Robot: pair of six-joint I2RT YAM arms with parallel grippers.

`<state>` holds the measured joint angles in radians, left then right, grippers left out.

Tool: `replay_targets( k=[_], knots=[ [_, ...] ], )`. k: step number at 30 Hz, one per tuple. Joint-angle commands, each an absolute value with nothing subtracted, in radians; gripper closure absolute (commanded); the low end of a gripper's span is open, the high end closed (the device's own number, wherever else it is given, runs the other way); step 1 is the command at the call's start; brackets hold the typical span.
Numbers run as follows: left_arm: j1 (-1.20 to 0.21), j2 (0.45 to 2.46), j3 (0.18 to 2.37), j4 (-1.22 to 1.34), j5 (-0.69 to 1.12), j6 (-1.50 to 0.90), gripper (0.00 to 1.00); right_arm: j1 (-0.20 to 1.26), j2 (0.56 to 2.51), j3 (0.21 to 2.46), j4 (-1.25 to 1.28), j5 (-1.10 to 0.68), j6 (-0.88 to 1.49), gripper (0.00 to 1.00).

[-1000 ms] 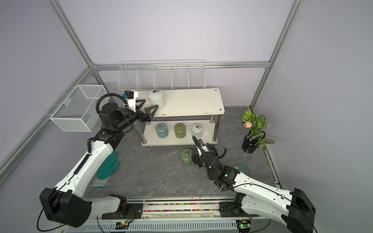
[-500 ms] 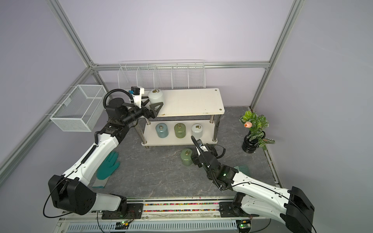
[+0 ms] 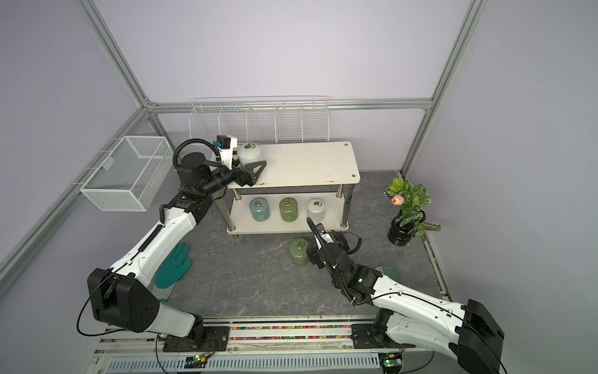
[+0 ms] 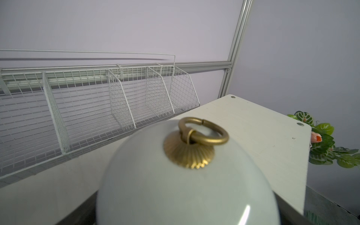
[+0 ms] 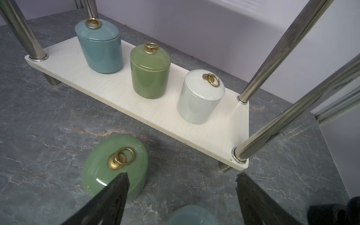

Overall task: Remove the tea canisters from the shelf
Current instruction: Pick up the tea canister from the shelf.

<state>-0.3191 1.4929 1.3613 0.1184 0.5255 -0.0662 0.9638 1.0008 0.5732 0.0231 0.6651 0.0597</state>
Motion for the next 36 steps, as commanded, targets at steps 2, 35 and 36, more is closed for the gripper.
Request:
replay_targets(
  k=[2,35,36],
  knots=[
    [-0.326,1.527,1.384,0.09,0.542,-0.052,0.01,0.956,1.006,0.588,0.026,0.67,0.07,0.11],
    [-0.341,1.549,1.341,0.089,0.518,-0.026,0.35,0.95,1.032,0.601,0.021,0.651,0.08,0.11],
    [-0.342,1.548,1.338,0.092,0.514,-0.023,0.35,0.949,1.036,0.602,0.021,0.651,0.078,0.11]
  ],
)
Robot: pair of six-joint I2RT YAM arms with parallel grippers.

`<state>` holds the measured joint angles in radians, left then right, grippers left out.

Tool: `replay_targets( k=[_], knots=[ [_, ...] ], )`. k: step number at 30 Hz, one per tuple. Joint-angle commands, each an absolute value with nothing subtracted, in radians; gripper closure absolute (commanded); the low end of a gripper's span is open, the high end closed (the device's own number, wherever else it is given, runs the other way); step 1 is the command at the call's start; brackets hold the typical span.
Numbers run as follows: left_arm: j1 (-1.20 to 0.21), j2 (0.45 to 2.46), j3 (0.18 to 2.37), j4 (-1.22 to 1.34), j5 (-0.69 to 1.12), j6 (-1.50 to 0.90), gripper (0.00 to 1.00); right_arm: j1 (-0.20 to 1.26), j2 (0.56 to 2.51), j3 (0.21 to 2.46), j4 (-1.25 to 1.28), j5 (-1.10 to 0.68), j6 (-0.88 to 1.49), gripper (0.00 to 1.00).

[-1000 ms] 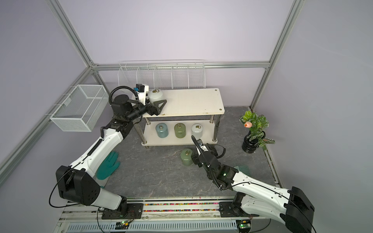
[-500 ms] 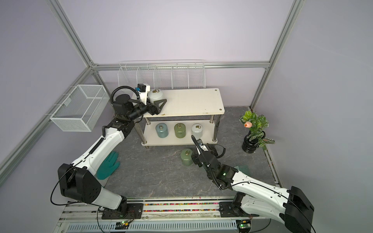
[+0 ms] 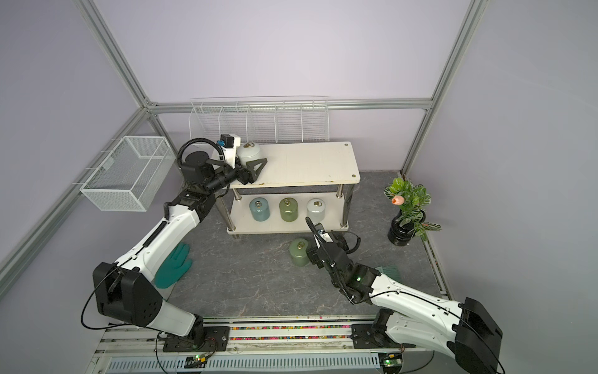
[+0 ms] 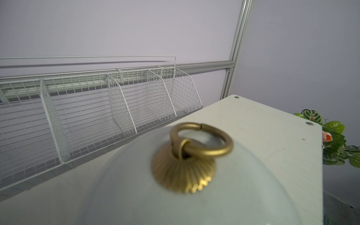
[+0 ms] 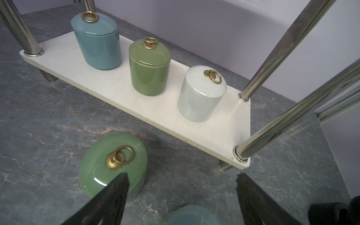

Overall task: Remove the tea canisters from the shelf
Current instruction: Pick up the tea canister from the shelf.

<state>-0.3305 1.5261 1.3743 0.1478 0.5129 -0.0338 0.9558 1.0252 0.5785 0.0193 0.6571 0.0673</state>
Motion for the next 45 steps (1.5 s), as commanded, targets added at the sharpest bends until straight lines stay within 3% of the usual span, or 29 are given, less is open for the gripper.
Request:
replay_targets(
  k=[1,17,45],
  knots=[
    [-0.342,1.545,1.337,0.095,0.511,-0.022,0.36,0.949,1.037,0.603,0.021,0.649,0.079,0.11],
    [-0.349,1.472,1.231,0.229,0.459,0.011,0.37,0.947,1.051,0.604,0.037,0.638,0.072,0.11],
    [-0.35,1.332,1.197,0.232,0.45,0.027,0.38,0.945,1.075,0.616,0.055,0.618,0.061,0.11]
  ],
)
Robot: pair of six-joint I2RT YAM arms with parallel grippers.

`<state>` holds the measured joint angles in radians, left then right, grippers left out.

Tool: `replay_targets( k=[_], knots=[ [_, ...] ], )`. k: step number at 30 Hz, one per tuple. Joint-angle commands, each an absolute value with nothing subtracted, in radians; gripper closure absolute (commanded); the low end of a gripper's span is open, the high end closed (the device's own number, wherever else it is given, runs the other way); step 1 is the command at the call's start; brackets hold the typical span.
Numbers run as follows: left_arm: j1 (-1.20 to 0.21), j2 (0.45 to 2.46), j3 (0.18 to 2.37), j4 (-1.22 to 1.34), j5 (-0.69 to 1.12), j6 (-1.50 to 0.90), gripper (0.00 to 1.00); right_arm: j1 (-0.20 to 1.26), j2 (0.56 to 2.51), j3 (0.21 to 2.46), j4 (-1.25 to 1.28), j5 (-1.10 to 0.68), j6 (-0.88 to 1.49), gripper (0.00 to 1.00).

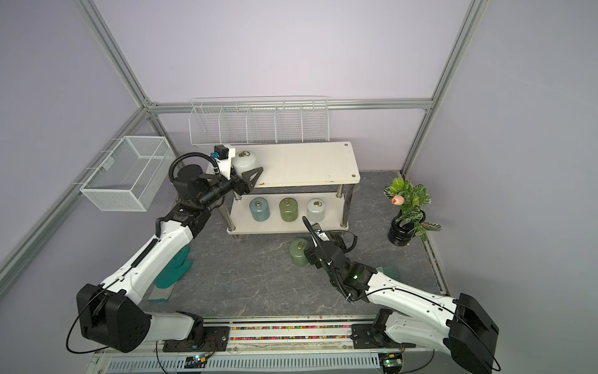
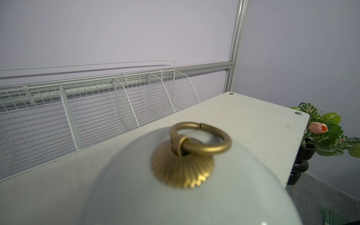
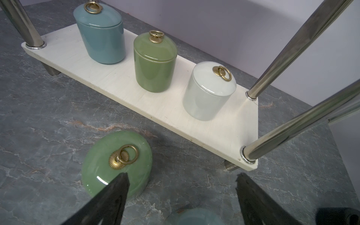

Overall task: Remove the tea canisters from the shelf
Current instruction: Pick up the tea canister from the shelf.

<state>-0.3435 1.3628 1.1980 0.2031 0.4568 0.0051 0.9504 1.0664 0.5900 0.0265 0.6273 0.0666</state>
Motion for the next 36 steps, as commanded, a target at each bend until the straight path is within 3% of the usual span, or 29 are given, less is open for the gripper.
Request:
replay_targets(
  k=[1,26,36],
  knots=[
    [-0.348,1.33,1.198,0.232,0.45,0.026,0.38,0.945,1.077,0.617,0.055,0.618,0.061,0.11],
    [-0.348,1.269,1.222,0.229,0.471,0.02,0.37,0.945,1.088,0.623,0.058,0.614,0.06,0.11],
    [-0.349,1.149,1.158,0.163,0.451,0.021,0.36,0.945,1.083,0.629,0.055,0.621,0.054,0.11]
  ],
)
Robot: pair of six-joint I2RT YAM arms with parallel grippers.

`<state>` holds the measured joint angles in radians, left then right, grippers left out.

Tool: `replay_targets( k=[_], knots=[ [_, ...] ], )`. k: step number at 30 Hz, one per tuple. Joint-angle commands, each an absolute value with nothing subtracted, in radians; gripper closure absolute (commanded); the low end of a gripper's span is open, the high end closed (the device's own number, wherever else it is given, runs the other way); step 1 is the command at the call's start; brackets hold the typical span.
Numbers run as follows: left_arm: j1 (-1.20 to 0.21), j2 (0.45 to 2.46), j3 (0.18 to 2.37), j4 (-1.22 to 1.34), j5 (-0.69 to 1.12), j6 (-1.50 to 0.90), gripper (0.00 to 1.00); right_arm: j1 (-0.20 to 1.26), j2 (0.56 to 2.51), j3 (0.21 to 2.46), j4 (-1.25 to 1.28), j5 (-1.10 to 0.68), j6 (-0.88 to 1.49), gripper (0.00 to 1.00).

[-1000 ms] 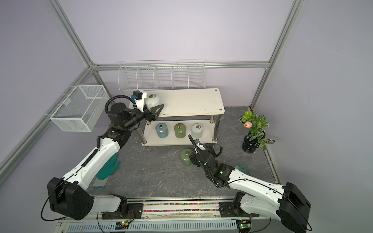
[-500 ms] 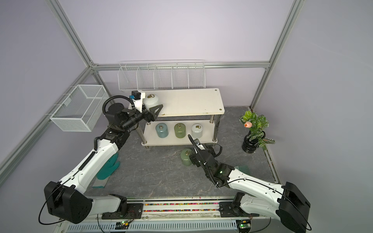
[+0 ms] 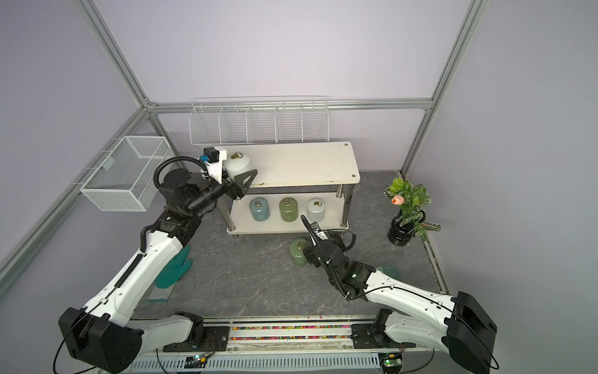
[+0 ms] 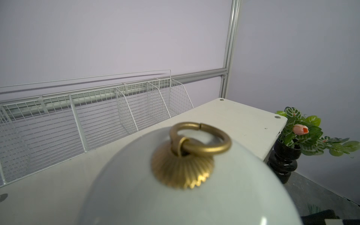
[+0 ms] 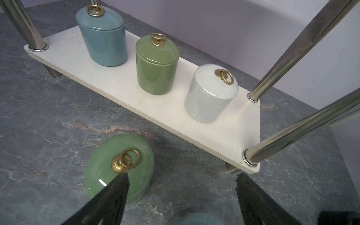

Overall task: Remove the tea canisters from the shelf
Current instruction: Pick up the tea canister from the shelf, then place the tea canister at the center of the board.

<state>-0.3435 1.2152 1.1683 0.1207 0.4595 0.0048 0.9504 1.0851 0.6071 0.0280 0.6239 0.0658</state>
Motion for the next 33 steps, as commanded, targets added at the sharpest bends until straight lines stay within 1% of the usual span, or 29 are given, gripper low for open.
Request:
replay_targets(
  k=[1,19,28,33],
  knots=[
    [-0.35,1.135,1.147,0.157,0.447,0.018,0.36,0.945,1.082,0.629,0.055,0.621,0.051,0.11],
    [-0.349,0.834,0.895,0.087,0.374,-0.107,0.36,0.946,1.012,0.634,0.033,0.593,0.018,0.11],
    [-0.352,0.759,0.814,0.081,0.369,-0.163,0.36,0.946,0.961,0.632,0.018,0.585,-0.004,0.11],
    [-0.386,0.763,0.77,0.114,0.349,-0.175,0.37,0.944,0.951,0.631,0.014,0.578,-0.013,0.11]
  ],
)
